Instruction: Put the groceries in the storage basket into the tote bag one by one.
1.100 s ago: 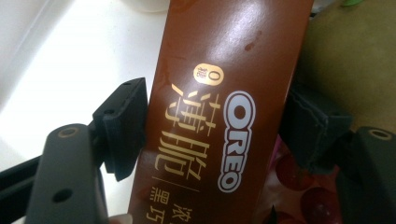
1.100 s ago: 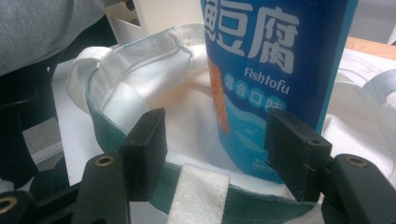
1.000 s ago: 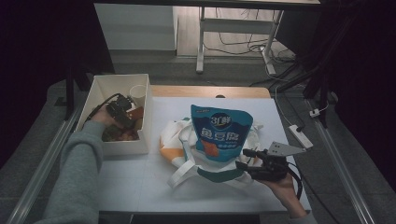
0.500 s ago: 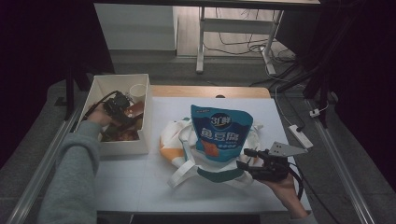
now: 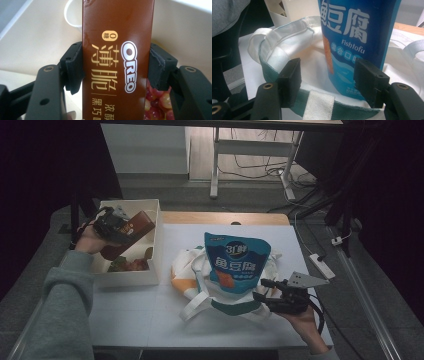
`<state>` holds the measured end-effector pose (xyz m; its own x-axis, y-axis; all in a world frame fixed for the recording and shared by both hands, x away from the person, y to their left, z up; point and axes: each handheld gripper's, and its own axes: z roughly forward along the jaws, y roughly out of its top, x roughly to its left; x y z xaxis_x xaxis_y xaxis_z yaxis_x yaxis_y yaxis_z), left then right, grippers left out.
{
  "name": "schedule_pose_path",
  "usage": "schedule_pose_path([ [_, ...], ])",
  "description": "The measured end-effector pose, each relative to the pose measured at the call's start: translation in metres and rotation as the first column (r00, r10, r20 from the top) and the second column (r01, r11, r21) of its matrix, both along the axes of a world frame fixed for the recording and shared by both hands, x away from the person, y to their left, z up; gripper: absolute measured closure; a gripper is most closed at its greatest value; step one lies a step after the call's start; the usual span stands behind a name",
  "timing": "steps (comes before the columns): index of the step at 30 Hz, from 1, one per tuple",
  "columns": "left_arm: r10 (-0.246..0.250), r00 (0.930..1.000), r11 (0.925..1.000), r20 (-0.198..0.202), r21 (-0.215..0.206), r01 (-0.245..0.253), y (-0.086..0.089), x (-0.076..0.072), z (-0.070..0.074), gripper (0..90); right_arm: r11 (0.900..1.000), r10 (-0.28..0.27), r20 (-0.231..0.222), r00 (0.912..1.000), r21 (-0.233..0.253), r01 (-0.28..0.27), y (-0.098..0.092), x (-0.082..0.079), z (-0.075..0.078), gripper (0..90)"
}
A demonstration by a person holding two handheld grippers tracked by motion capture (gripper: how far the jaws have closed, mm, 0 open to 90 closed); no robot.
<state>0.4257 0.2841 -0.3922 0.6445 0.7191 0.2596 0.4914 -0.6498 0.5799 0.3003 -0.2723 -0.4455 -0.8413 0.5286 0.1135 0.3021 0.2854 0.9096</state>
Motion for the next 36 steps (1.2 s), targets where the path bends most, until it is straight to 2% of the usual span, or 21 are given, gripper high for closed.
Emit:
schedule_pose_path([
  [7, -0.010, 0.9966, 0.9957, 0.081, -0.091, 0.017, -0.001, -0.020, 0.028, 37.9, 1.000, -0.002, 0.001, 1.0000, 0.008, 0.002, 0.000, 0.000, 0.000, 38.9],
  [10, -0.029, 0.9935, 0.9884, 0.110, -0.145, 0.045, -0.007, -0.029, 0.037, 37.9, 1.000, -0.003, 0.003, 1.0000, 0.005, 0.003, 0.000, 0.000, 0.000, 38.9],
  [13, -0.052, 0.9891, 0.9807, 0.138, -0.180, 0.077, -0.016, -0.038, 0.045, 38.0, 1.000, -0.003, 0.006, 1.0000, 0.009, 0.003, 0.001, 0.001, 0.001, 38.9],
  [17, -0.076, 0.9849, 0.9655, 0.156, -0.235, 0.112, -0.027, -0.048, 0.052, 38.0, 1.000, -0.001, 0.009, 1.0000, 0.016, 0.000, 0.002, 0.002, 0.002, 38.9],
  [20, -0.072, 0.9823, 0.9628, 0.173, -0.245, 0.114, -0.034, -0.054, 0.057, 38.0, 1.000, -0.002, 0.012, 0.9999, 0.021, 0.002, 0.003, 0.002, 0.003, 38.9],
  [22, -0.060, 0.9825, 0.9567, 0.177, -0.271, 0.107, -0.034, -0.057, 0.059, 38.0, 1.000, -0.004, 0.013, 0.9999, 0.021, 0.004, 0.003, 0.003, 0.003, 38.9],
  [26, -0.041, 0.9820, 0.9311, 0.184, -0.349, 0.105, -0.032, -0.063, 0.060, 38.0, 1.000, -0.005, 0.011, 0.9999, 0.023, 0.004, 0.002, 0.003, 0.003, 38.9],
  [29, -0.033, 0.9810, 0.9150, 0.191, -0.389, 0.106, -0.034, -0.068, 0.061, 38.1, 1.000, -0.006, 0.012, 0.9999, 0.024, 0.005, 0.003, 0.004, 0.003, 38.9],
  [31, -0.030, 0.9812, 0.8958, 0.191, -0.430, 0.111, -0.035, -0.072, 0.060, 38.0, 1.000, -0.007, 0.012, 0.9999, 0.026, 0.007, 0.004, 0.005, 0.003, 38.9],
  [32, -0.032, 0.9807, 0.8885, 0.193, -0.444, 0.117, -0.037, -0.074, 0.060, 38.0, 1.000, -0.006, 0.013, 0.9999, 0.029, 0.006, 0.004, 0.005, 0.004, 38.9],
  [35, -0.044, 0.9789, 0.8779, 0.200, -0.460, 0.134, -0.044, -0.081, 0.059, 38.0, 0.999, -0.006, 0.020, 0.9998, 0.032, 0.005, 0.005, 0.005, 0.006, 38.9],
  [36, -0.049, 0.9784, 0.8719, 0.201, -0.469, 0.140, -0.046, -0.083, 0.059, 38.0, 0.999, -0.006, 0.026, 0.9996, 0.033, 0.005, 0.005, 0.005, 0.007, 39.0],
])
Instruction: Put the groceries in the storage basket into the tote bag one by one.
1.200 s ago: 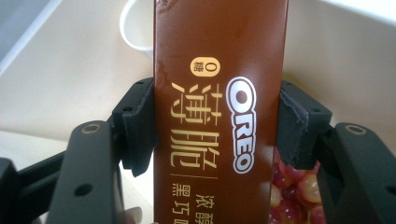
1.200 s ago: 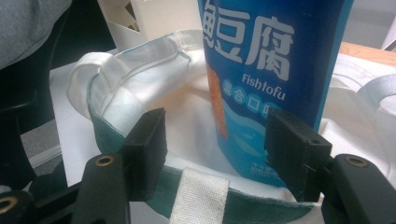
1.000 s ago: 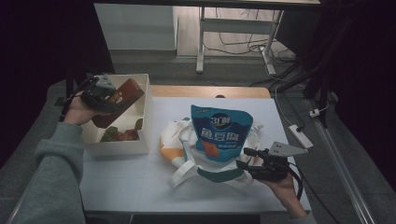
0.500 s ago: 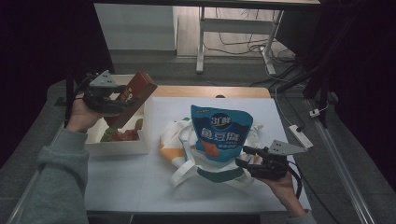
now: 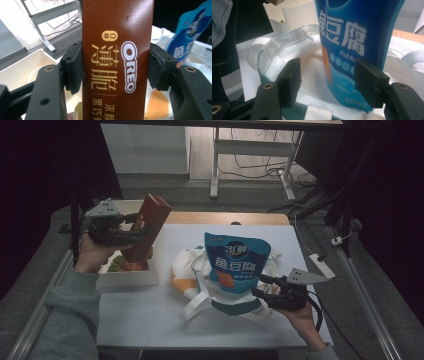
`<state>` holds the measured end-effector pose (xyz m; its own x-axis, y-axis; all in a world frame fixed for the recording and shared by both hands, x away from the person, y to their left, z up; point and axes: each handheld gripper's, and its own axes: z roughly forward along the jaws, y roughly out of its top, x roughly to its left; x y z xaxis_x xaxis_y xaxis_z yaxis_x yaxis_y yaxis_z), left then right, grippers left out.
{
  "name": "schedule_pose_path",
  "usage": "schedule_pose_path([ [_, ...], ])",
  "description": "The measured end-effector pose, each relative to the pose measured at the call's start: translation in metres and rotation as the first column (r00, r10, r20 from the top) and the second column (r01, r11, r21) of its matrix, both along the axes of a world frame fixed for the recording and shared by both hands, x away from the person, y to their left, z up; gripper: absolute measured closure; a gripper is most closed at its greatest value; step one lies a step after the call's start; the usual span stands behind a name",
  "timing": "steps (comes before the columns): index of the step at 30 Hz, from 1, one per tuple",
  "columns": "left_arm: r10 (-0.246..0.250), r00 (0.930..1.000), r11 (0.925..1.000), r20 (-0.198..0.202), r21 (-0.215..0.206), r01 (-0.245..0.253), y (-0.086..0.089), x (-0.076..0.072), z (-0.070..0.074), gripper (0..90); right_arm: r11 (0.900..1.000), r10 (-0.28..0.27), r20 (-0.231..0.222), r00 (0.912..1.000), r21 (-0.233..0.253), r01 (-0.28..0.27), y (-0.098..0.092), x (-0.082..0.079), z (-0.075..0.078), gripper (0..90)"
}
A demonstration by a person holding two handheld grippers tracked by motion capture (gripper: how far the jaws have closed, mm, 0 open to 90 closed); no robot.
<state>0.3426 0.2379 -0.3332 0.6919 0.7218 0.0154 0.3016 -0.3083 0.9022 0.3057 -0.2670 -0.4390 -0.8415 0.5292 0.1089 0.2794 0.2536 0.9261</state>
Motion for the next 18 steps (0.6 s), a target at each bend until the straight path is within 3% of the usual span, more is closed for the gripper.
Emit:
schedule_pose_path([
  [6, -0.058, 0.9983, 0.9976, -0.002, -0.037, 0.057, -0.014, -0.014, -0.004, 38.0, 1.000, 0.005, 0.022, 0.9997, 0.011, -0.005, 0.003, -0.001, 0.005, 39.1],
  [10, -0.090, 0.9959, 0.9954, 0.001, -0.033, 0.090, -0.023, -0.026, -0.008, 38.0, 1.000, 0.019, 0.040, 0.9990, 0.015, -0.020, 0.007, -0.003, 0.009, 39.1],
  [18, -0.175, 0.9845, 0.9841, -0.015, -0.035, 0.174, -0.039, -0.047, -0.020, 38.0, 0.995, 0.093, 0.084, 0.9921, 0.020, -0.095, 0.026, -0.012, 0.023, 38.9],
])
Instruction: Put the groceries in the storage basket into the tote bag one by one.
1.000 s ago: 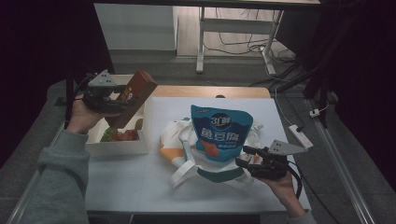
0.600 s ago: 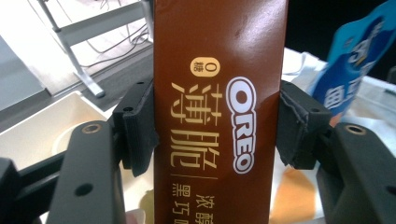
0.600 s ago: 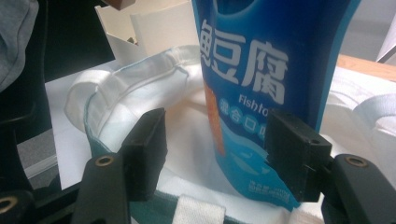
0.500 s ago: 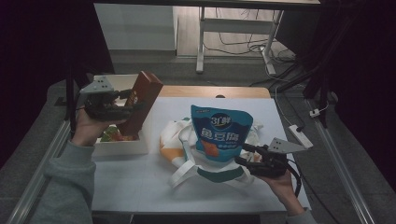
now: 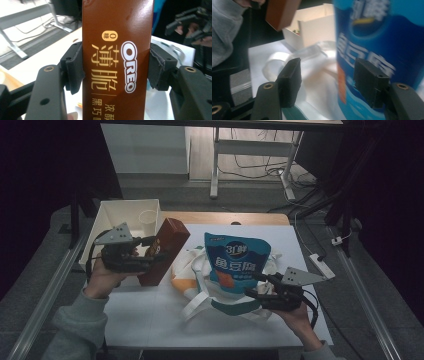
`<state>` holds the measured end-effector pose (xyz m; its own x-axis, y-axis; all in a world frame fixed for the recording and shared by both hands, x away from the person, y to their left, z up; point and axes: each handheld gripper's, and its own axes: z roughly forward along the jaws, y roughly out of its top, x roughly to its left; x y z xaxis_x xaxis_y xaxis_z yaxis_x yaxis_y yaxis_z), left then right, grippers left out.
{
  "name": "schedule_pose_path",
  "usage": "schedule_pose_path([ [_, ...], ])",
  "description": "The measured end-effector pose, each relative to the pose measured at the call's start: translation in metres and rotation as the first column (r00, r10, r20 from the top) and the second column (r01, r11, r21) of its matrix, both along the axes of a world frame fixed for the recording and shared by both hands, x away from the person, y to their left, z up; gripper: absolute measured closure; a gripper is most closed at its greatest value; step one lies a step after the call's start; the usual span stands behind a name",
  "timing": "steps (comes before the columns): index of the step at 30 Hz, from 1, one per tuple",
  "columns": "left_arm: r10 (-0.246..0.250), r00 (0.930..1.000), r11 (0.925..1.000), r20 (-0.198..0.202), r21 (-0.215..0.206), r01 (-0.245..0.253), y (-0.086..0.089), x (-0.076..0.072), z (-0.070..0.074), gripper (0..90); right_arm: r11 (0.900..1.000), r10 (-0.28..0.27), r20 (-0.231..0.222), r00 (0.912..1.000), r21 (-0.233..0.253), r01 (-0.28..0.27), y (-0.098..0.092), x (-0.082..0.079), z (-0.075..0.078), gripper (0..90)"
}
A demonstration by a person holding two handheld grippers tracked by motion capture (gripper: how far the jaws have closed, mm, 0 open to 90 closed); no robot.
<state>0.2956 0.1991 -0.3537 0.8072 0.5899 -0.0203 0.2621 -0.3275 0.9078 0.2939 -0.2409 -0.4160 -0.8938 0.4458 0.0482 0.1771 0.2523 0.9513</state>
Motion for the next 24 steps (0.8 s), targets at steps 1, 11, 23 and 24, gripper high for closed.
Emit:
schedule_pose_path([
  [1, -0.009, 0.9999, 0.9999, -0.005, 0.004, 0.010, -0.002, -0.002, -0.002, 38.0, 1.000, 0.014, 0.005, 0.9999, -0.003, -0.014, 0.004, -0.001, 0.002, 38.7],
  [11, -0.110, 0.9923, 0.9936, -0.056, 0.018, 0.111, -0.018, -0.019, -0.024, 37.9, 0.992, 0.124, 0.042, 0.9913, 0.005, -0.125, 0.048, 0.003, 0.023, 34.4],
  [23, -0.161, 0.9824, 0.9769, -0.094, 0.126, 0.173, -0.029, -0.022, -0.044, 37.9, 0.963, 0.270, 0.059, 0.9609, -0.029, -0.269, 0.107, 0.029, 0.041, 27.1],
  [24, -0.165, 0.9815, 0.9757, -0.098, 0.129, 0.177, -0.029, -0.022, -0.045, 37.9, 0.959, 0.281, 0.062, 0.9578, -0.053, -0.278, 0.110, 0.031, 0.042, 26.3],
])
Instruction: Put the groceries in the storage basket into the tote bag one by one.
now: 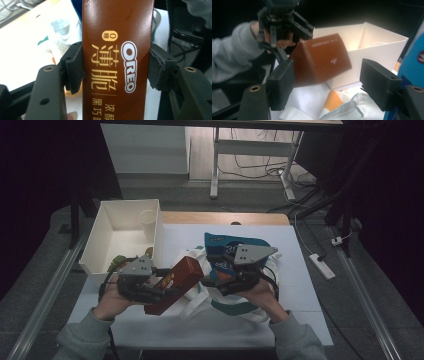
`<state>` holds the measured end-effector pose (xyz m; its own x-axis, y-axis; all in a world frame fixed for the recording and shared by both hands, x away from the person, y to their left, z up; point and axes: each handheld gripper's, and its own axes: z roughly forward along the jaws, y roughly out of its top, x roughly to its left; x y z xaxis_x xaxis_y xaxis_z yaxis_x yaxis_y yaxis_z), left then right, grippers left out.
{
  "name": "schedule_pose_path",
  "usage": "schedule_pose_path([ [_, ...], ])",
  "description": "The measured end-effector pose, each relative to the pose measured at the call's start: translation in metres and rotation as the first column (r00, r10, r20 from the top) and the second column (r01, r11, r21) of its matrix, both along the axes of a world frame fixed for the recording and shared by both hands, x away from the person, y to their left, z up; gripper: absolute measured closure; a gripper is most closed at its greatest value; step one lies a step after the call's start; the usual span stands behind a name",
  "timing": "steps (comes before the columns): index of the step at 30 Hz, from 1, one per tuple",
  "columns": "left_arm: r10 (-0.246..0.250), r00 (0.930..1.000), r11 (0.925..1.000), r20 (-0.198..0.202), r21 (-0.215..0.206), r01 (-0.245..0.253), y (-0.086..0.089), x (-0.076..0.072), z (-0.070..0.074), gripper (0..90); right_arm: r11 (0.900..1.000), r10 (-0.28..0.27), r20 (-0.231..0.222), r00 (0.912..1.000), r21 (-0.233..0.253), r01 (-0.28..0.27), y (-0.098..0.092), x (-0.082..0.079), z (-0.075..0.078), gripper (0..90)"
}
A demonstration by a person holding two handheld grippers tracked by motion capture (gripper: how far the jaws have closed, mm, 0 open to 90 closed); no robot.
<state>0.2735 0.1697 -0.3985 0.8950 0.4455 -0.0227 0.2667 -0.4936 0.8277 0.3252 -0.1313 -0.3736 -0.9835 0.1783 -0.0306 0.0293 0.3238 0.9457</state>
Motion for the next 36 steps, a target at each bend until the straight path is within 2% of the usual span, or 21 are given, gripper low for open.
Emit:
schedule_pose_path([
  [2, -0.020, 0.9998, 0.9997, -0.002, 0.012, 0.020, -0.002, 0.001, -0.001, 37.9, 0.998, 0.042, -0.011, 0.9991, -0.038, -0.042, 0.005, 0.005, 0.000, 25.9],
  [6, -0.062, 0.9981, 0.9974, -0.007, 0.037, 0.062, -0.008, 0.003, -0.003, 37.9, 0.992, 0.083, -0.028, 0.9962, -0.098, -0.085, 0.012, 0.012, -0.006, 25.3],
  [10, -0.099, 0.9950, 0.9937, -0.012, 0.052, 0.100, -0.014, 0.006, -0.004, 37.9, 0.980, 0.158, -0.059, 0.9857, -0.110, -0.164, 0.016, 0.014, -0.011, 28.7],
  [13, -0.114, 0.9932, 0.9921, -0.024, 0.051, 0.115, -0.015, 0.010, -0.004, 37.9, 0.978, 0.169, -0.056, 0.9840, -0.116, -0.175, 0.017, 0.015, -0.012, 30.7],
  [16, -0.149, 0.9878, 0.9883, -0.047, 0.027, 0.150, -0.014, 0.013, -0.003, 37.8, 0.976, 0.192, -0.060, 0.9796, -0.094, -0.197, 0.012, 0.016, -0.012, 35.0],
  [18, -0.166, 0.9851, 0.9858, -0.046, 0.019, 0.167, -0.014, 0.014, -0.003, 37.6, 0.975, 0.208, -0.074, 0.9753, -0.068, -0.213, 0.009, 0.016, -0.012, 36.7],
  [23, -0.178, 0.9828, 0.9834, -0.050, 0.027, 0.179, -0.016, 0.018, -0.004, 36.0, 0.978, 0.206, -0.058, 0.9769, -0.024, -0.207, 0.003, 0.013, -0.015, 38.9],
  [25, -0.153, 0.9875, 0.9876, -0.040, 0.030, 0.154, -0.017, 0.019, -0.005, 34.4, 0.982, 0.190, -0.050, 0.9804, -0.005, -0.191, 0.001, 0.012, -0.016, 39.7],
  [30, -0.118, 0.9926, 0.9924, -0.030, 0.031, 0.119, -0.018, 0.019, -0.005, 33.0, 0.987, 0.160, -0.044, 0.9861, 0.010, -0.160, -0.002, 0.012, -0.018, 40.6],
  [36, -0.070, 0.9968, 0.9976, -0.038, -0.008, 0.069, -0.008, 0.020, -0.002, 28.0, 0.993, 0.111, -0.035, 0.9932, 0.050, -0.110, -0.008, 0.013, -0.019, 41.0],
])
